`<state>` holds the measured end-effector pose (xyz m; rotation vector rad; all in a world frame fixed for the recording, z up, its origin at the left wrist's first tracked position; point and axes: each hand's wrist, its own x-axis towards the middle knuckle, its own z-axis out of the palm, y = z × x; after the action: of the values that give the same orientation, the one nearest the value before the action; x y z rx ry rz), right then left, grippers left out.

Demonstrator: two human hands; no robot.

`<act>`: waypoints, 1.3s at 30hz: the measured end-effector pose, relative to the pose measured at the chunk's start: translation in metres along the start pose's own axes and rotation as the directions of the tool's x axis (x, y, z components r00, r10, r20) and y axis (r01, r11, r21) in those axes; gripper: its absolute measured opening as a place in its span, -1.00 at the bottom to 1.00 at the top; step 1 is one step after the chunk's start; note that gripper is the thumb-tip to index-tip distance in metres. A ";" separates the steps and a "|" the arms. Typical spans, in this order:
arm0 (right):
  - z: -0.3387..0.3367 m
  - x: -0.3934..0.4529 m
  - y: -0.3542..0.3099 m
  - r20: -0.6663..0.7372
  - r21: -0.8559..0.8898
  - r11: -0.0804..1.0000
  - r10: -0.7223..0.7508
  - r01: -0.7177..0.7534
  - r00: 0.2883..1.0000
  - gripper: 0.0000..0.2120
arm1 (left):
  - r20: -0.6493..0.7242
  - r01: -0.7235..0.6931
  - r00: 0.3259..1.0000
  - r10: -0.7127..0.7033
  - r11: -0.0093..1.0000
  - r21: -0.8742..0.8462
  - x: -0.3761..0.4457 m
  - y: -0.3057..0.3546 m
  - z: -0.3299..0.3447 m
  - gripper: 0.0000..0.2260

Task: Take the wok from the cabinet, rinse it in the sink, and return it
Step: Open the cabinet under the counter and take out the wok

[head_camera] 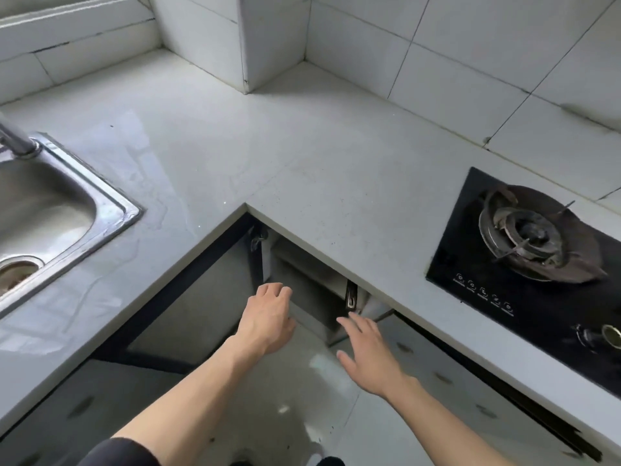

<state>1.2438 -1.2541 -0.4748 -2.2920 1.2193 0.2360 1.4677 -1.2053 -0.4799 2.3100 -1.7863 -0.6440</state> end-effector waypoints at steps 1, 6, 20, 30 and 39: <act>0.008 0.012 0.005 -0.035 0.024 1.000 0.008 -0.007 0.999 -0.39 | -0.007 -0.013 1.000 0.013 1.000 -0.001 0.010 -0.004 0.011 -0.62; 0.070 0.071 0.030 -0.172 -0.118 0.993 -0.038 0.017 0.984 -0.40 | -0.087 -0.089 0.992 0.091 0.996 0.029 0.061 -0.022 0.080 -0.62; 0.145 0.220 0.098 -0.511 -0.206 0.945 0.117 -0.253 0.852 -0.35 | -0.421 -0.343 0.840 0.342 0.936 0.075 0.195 -0.064 0.220 -0.53; 0.149 0.248 0.117 -0.578 -0.237 0.909 0.151 -0.342 0.802 -0.37 | -0.473 -0.420 0.772 0.426 0.899 0.125 0.208 -0.063 0.241 -0.55; 0.164 0.207 0.105 -0.557 -0.265 0.911 0.122 -0.316 0.821 -0.43 | -0.485 -0.415 0.761 0.430 0.898 0.146 0.202 -0.074 0.230 -0.54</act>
<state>1.2925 -1.3642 -0.7318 -2.6141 1.8625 -0.1329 1.4759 -1.3448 -0.7626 1.7461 -1.9346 0.0707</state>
